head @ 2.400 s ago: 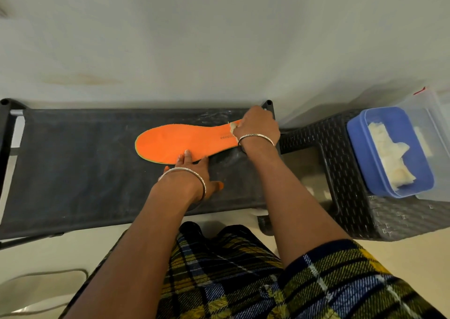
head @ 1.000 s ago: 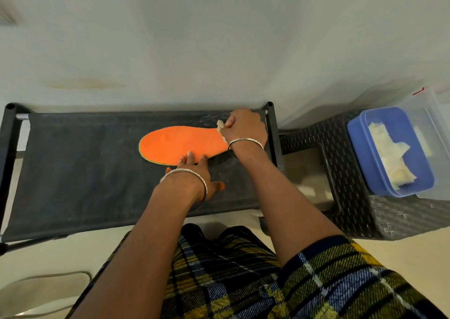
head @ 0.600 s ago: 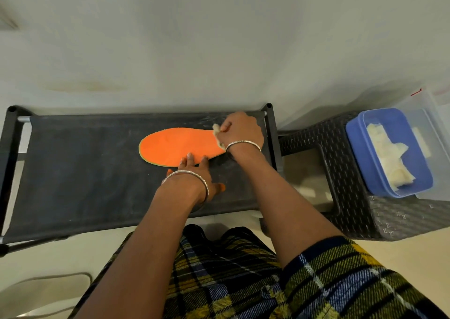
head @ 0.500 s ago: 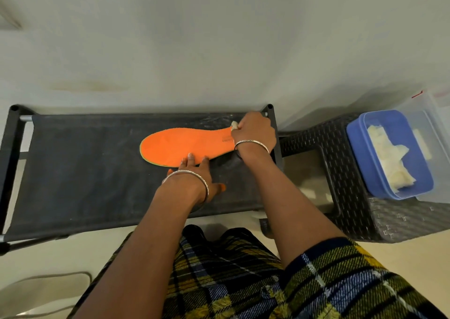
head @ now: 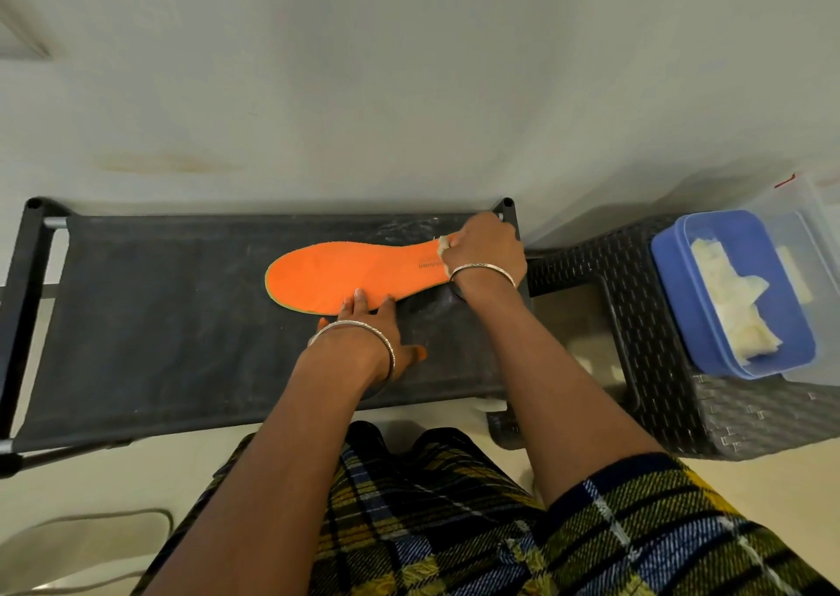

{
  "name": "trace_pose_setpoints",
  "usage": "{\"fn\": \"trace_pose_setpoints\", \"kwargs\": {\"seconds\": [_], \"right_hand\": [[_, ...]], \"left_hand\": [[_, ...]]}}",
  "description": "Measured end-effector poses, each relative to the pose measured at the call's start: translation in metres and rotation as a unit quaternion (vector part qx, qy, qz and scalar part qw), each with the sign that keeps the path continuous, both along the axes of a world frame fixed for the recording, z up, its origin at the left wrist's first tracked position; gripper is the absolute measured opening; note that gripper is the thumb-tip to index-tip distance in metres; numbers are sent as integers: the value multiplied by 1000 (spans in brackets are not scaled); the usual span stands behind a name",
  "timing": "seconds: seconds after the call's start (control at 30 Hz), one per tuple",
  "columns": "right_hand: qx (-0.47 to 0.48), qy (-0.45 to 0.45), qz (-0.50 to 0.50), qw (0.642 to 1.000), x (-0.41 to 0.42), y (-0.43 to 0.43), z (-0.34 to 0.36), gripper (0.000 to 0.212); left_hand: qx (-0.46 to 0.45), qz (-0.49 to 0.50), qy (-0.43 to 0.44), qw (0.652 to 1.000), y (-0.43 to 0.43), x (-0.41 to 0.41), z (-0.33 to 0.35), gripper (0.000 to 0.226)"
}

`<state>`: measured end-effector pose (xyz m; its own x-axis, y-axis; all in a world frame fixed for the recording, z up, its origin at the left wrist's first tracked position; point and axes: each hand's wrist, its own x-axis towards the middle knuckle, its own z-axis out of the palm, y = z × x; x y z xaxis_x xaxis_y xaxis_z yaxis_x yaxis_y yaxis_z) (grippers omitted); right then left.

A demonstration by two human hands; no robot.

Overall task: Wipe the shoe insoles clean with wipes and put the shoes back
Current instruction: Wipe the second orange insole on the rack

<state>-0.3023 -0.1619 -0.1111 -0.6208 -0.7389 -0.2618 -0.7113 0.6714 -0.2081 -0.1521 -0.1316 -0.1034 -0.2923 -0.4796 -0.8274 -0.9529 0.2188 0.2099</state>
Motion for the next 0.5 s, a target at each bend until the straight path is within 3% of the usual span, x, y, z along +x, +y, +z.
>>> {"fn": "trace_pose_setpoints", "kwargs": {"seconds": [0.1,0.27,0.4,0.5], "right_hand": [[-6,-15,25,1000,5,1,1,22],[-14,-164,102,981,28,1,-1,11],[-1,-77,46,996,15,1,-3,26],[-4,-15,4,1000,2,4,-2,23]], "left_hand": [[0,0,0,1000,0,0,0,89],[-5,3,6,1000,1,-2,-1,88],[0,1,6,1000,0,-1,0,88],[7,-1,7,1000,0,1,0,87]]}}
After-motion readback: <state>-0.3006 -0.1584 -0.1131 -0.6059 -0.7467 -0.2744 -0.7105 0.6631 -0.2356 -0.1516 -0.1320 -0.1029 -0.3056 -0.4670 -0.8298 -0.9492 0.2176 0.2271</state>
